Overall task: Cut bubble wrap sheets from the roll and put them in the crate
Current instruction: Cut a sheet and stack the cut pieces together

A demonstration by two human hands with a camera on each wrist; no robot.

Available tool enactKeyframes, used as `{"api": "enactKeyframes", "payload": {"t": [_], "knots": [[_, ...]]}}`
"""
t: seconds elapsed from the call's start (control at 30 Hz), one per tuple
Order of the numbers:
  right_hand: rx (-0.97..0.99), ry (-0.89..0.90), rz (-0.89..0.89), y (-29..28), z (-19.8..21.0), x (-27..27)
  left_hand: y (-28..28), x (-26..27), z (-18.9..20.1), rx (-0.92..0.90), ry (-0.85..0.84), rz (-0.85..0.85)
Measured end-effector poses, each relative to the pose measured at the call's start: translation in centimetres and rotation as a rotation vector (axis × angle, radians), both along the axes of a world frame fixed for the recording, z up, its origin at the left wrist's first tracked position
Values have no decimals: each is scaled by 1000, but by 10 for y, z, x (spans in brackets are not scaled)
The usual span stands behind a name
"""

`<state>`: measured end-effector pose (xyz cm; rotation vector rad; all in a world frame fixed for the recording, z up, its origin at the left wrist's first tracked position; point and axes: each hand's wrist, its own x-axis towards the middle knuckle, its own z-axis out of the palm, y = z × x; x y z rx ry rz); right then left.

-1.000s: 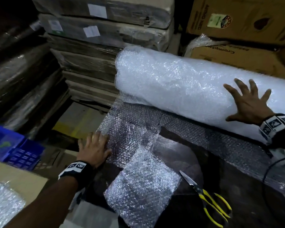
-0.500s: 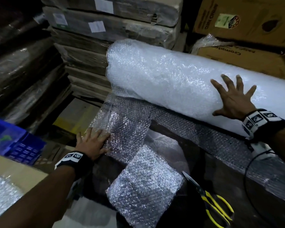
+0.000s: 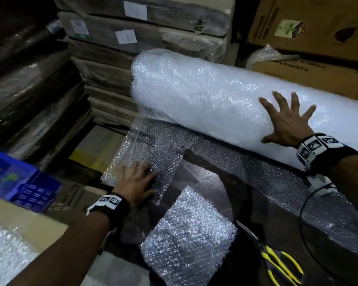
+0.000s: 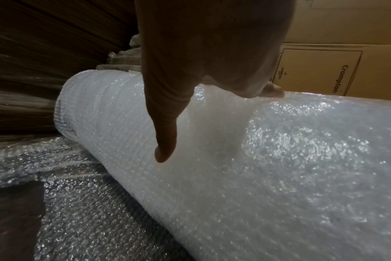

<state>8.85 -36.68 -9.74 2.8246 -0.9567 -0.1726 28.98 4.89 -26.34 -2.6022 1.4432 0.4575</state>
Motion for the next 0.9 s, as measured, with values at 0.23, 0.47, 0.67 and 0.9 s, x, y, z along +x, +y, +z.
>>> {"api": "enactKeyframes", "payload": {"t": [0.23, 0.47, 0.67, 0.9], "knots": [[18, 10, 3, -2, 5, -4, 2, -20, -4, 84, 9, 24], [17, -9, 10, -6, 21, -5, 2, -34, 9, 92, -53, -26], [-34, -41, 12, 4, 27, 1, 0, -42, 13, 102, -7, -6], [-42, -102, 57, 18, 21, -2, -4, -47, 19, 120, 33, 35]]}}
